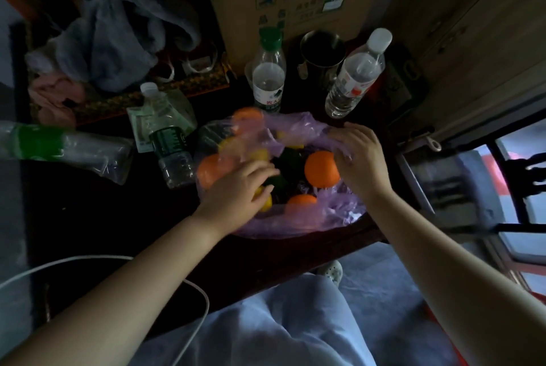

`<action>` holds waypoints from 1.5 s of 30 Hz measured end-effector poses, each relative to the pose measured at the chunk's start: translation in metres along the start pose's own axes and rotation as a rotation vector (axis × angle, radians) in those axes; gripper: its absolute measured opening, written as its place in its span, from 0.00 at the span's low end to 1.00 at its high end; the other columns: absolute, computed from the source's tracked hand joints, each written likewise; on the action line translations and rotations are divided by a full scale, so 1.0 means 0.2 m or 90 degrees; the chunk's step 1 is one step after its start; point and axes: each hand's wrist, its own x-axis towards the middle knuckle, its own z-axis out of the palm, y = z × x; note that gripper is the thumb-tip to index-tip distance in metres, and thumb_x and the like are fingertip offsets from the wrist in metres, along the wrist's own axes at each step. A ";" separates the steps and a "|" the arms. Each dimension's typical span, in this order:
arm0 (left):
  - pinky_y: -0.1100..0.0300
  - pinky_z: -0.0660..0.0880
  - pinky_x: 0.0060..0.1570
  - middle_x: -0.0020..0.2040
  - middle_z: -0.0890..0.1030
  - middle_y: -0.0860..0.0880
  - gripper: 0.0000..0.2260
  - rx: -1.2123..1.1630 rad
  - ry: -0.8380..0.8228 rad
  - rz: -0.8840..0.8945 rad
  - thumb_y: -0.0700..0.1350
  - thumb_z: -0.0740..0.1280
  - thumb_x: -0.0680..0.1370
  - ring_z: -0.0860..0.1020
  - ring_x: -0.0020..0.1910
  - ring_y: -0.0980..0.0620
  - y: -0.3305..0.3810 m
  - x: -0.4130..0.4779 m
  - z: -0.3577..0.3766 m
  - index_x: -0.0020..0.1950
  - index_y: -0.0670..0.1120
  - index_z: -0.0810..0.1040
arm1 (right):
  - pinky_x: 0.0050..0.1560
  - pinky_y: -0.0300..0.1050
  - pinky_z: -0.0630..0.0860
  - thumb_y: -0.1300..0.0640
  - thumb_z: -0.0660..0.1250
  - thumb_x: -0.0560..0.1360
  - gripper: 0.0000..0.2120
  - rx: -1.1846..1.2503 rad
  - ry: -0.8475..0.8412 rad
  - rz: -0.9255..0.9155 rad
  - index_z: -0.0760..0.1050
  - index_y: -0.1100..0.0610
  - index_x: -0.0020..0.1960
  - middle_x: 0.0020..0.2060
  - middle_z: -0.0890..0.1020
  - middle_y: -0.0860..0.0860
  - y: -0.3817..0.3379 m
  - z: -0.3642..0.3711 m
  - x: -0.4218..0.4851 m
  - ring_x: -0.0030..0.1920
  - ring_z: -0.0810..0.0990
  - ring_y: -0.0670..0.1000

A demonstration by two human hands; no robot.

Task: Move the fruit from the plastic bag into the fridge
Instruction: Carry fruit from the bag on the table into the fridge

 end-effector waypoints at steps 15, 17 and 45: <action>0.52 0.69 0.63 0.71 0.65 0.47 0.26 0.173 -0.165 -0.050 0.36 0.63 0.76 0.64 0.70 0.45 -0.10 0.12 0.24 0.74 0.45 0.63 | 0.61 0.57 0.71 0.52 0.74 0.67 0.36 -0.213 -0.259 0.122 0.63 0.54 0.71 0.67 0.68 0.54 -0.15 0.13 -0.25 0.66 0.66 0.58; 0.50 0.69 0.62 0.69 0.67 0.46 0.26 0.170 -0.187 -0.058 0.40 0.66 0.75 0.66 0.68 0.44 -0.09 0.12 0.25 0.73 0.44 0.64 | 0.61 0.57 0.69 0.54 0.74 0.67 0.36 -0.213 -0.262 0.136 0.62 0.54 0.71 0.68 0.67 0.55 -0.17 0.13 -0.27 0.67 0.65 0.59; 0.61 0.78 0.51 0.60 0.73 0.50 0.23 -0.369 0.084 0.220 0.57 0.71 0.68 0.78 0.55 0.57 1.12 -0.46 -0.40 0.61 0.55 0.70 | 0.58 0.44 0.67 0.49 0.75 0.67 0.36 -0.172 0.390 0.177 0.63 0.50 0.70 0.70 0.67 0.49 -1.17 -1.14 -1.16 0.67 0.67 0.53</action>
